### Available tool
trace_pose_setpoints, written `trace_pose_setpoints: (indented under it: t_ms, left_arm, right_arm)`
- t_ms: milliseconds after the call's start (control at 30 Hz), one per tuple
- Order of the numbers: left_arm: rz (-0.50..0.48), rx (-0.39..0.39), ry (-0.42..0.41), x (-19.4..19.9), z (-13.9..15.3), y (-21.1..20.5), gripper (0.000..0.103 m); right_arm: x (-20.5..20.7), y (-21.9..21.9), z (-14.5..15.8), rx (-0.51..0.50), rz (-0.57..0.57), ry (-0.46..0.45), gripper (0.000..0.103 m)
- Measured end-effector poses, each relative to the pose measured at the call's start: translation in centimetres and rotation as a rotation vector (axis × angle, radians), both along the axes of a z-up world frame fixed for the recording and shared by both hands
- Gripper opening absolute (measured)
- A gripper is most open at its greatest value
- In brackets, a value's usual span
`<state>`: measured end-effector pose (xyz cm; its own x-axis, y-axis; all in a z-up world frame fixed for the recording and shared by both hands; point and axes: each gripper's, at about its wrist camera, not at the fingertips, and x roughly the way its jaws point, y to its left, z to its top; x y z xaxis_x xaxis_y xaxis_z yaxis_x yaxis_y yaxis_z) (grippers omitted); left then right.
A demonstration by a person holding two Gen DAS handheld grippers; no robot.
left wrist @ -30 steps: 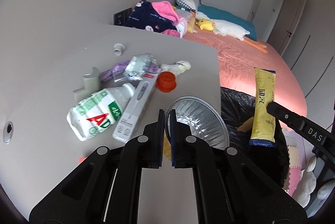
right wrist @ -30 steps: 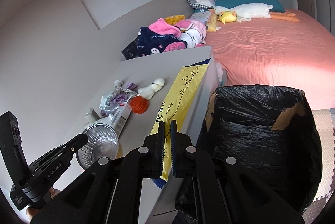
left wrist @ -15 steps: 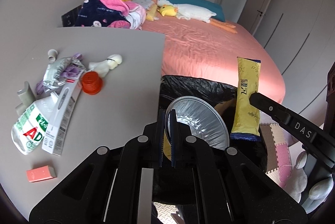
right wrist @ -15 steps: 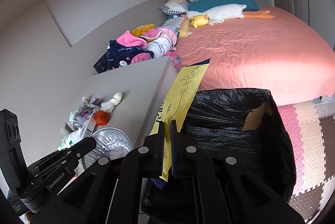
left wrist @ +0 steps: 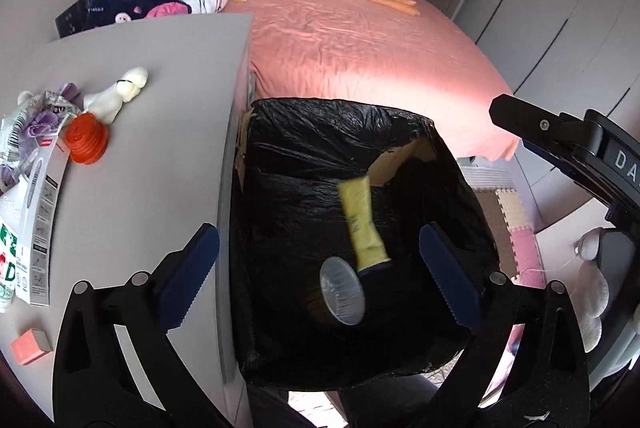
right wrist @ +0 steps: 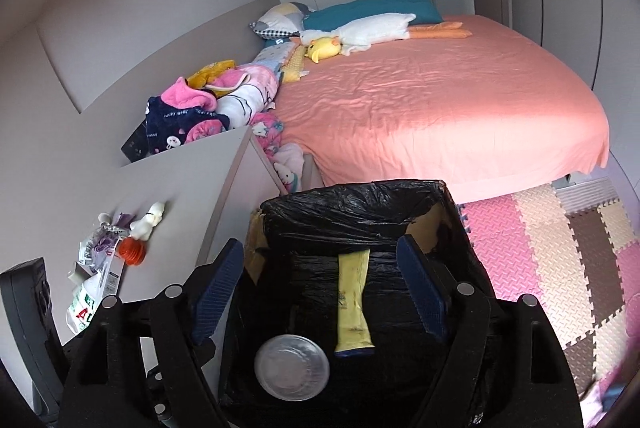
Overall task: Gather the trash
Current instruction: 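Carry the bowl and wrapper over the black trash bag and open both tools, then move the left tool to the pink box while the right tool moves to the red cups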
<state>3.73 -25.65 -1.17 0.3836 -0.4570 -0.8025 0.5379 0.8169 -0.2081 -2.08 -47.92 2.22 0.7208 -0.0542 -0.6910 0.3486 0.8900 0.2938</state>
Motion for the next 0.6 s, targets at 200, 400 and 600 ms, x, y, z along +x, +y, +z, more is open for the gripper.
trace_pose_setpoints:
  t_ms: [200, 400, 600]
  left_arm:
    - [0.004, 0.052, -0.060, -0.4, 0.5, 0.5, 0.096]
    - [0.039, 0.061, -0.065, 0.0, 0.4, 2.2, 0.096]
    - [0.078, 0.072, -0.072, -0.2, 0.4, 4.6, 0.096]
  right_arm:
    - [0.3, 0.3, -0.6, 0.008, 0.011, 0.009, 0.079]
    - [0.9, 1.7, -0.8, 0.000, 0.039, 0.020, 0.079]
    - [1.5, 3.8, -1.1, -0.004, 0.080, 0.030, 0.079]
